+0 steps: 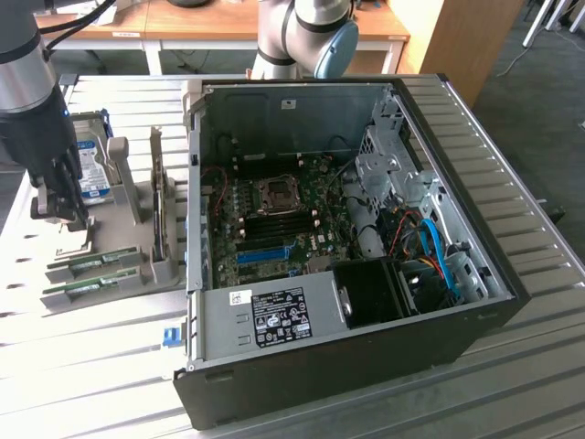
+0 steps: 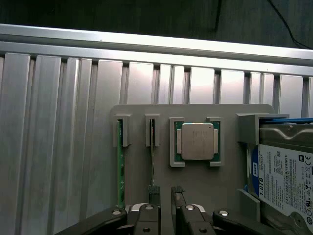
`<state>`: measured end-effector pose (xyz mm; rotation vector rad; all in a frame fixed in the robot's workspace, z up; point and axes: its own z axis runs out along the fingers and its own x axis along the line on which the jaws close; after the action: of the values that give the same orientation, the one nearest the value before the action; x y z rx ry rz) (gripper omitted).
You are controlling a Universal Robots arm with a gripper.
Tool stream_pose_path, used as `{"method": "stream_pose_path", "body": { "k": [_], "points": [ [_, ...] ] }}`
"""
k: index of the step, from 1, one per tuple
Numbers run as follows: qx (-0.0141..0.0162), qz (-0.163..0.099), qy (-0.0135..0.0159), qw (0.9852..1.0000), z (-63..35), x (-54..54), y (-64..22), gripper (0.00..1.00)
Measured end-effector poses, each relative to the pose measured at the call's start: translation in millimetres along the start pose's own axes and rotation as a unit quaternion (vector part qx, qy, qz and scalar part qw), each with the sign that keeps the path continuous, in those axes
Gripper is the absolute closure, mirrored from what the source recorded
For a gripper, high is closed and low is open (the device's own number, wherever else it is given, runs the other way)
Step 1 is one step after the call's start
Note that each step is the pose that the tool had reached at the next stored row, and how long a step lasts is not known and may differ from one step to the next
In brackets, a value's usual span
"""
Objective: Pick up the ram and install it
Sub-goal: 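Pick up the ram and move it above insertion slot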
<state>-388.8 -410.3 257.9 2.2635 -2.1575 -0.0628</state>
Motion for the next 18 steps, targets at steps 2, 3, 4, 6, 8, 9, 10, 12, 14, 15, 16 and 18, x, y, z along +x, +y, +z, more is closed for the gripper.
{"method": "stream_pose_path", "body": {
  "k": [2,3,4,6,8,9,10,12,14,15,16,18],
  "points": [
    [0.0000,0.000,0.0000,1.0000,0.0,0.0,0.0,0.76],
    [0.0000,0.000,0.0000,1.0000,0.0,0.0,0.0,0.76],
    [0.0000,0.000,0.0000,1.0000,0.0,0.0,0.0,0.76],
    [0.0000,0.000,0.0000,1.0000,0.0,0.0,0.0,0.76],
    [0.0000,0.000,0.0000,1.0000,0.0,0.0,0.0,0.76],
    [0.0000,0.000,0.0000,1.0000,0.0,0.0,0.0,0.76],
    [0.0000,0.000,0.0000,1.0000,0.0,0.0,0.0,0.76],
    [0.0000,0.000,0.0000,1.0000,0.0,0.0,0.0,0.76],
    [0.0000,0.000,0.0000,1.0000,0.0,0.0,0.0,0.76],
    [0.0000,0.000,0.0000,1.0000,0.0,0.0,0.0,0.76],
    [0.0000,0.000,0.0000,1.0000,0.0,0.0,0.0,0.76],
    [0.0002,0.000,-0.0001,1.0000,1.2,0.0,-0.1,0.76]
  ]
}}
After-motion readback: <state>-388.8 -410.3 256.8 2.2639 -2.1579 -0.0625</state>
